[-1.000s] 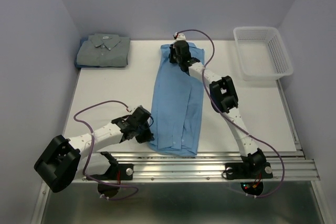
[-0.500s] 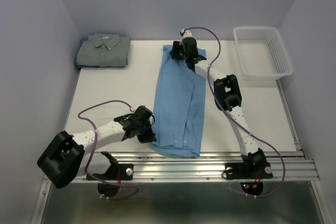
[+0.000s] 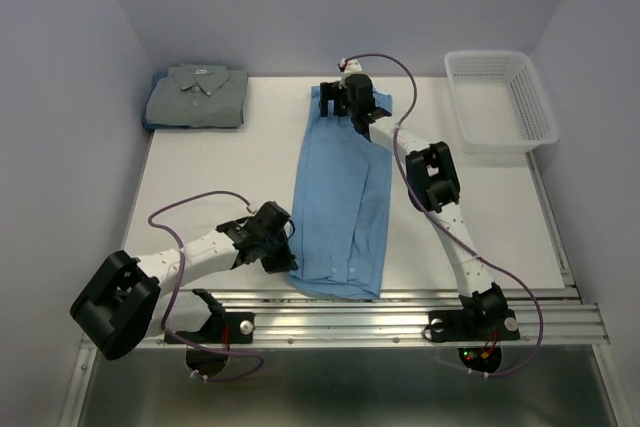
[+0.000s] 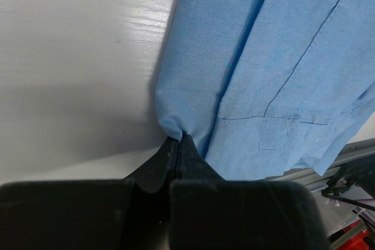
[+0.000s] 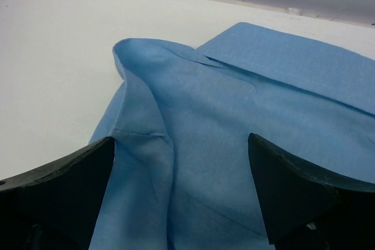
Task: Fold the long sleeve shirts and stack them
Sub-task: Fold the shirt
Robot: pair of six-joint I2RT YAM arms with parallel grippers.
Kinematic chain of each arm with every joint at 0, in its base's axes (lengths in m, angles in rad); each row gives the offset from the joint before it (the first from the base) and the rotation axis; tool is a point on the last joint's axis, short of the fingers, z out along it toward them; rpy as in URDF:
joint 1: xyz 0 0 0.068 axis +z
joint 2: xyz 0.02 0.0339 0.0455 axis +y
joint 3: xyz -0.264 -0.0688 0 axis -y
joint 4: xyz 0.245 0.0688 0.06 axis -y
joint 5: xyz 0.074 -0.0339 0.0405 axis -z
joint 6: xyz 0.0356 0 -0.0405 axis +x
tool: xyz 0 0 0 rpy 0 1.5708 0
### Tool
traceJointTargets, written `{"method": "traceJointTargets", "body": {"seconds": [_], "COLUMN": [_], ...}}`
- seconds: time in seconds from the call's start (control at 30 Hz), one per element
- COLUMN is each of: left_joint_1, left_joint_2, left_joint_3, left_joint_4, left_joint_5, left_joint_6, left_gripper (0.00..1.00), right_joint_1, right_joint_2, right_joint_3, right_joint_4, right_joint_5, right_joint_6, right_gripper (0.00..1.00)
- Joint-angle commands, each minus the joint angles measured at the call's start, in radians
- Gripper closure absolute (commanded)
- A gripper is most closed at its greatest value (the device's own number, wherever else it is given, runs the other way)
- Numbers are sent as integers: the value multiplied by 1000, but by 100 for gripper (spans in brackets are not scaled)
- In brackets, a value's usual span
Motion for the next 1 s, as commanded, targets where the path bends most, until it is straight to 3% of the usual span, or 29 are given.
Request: {"method": "traceJointTargets", "body": {"seconds": [0.0, 0.17, 0.3, 0.43, 0.47, 0.57, 0.63, 0.73, 0.8, 0.97], "left_joint_1": [4, 6, 6, 6, 6, 6, 7, 9, 9, 12], "left_joint_2": [-14, -16, -14, -33, -39, -66, -86, -149, -175, -255], "left_joint_3": [0, -3, 3, 18, 20, 25, 17, 0, -9, -43], "left_joint_4": [-75, -75, -54, -52, -48, -48, -45, -28, -9, 24], "left_joint_5": [-13, -1, 19, 12, 13, 13, 9, -1, 1, 19], "left_joint_6": [31, 37, 49, 63, 64, 66, 63, 44, 35, 15], "left_gripper": [100, 100, 100, 100, 100, 100, 100, 100, 100, 100], "right_joint_1": [15, 15, 15, 15, 15, 15, 15, 15, 24, 46], "right_joint_2": [-22, 24, 61, -78, -174, -356, -566, -856, -1000, -1435], "right_joint_3": [30, 34, 129, 51, 27, -137, -269, -682, -858, -1284], "right_joint_4": [44, 90, 36, 25, 22, 21, 22, 10, -25, -352], "right_joint_5": [135, 97, 68, 18, -10, -69, -81, -66, -28, -12], "right_joint_6": [-87, -107, -91, -78, -63, -49, -17, 84, 206, 467], "right_gripper": [0, 0, 0, 0, 0, 0, 0, 0, 0, 0]}}
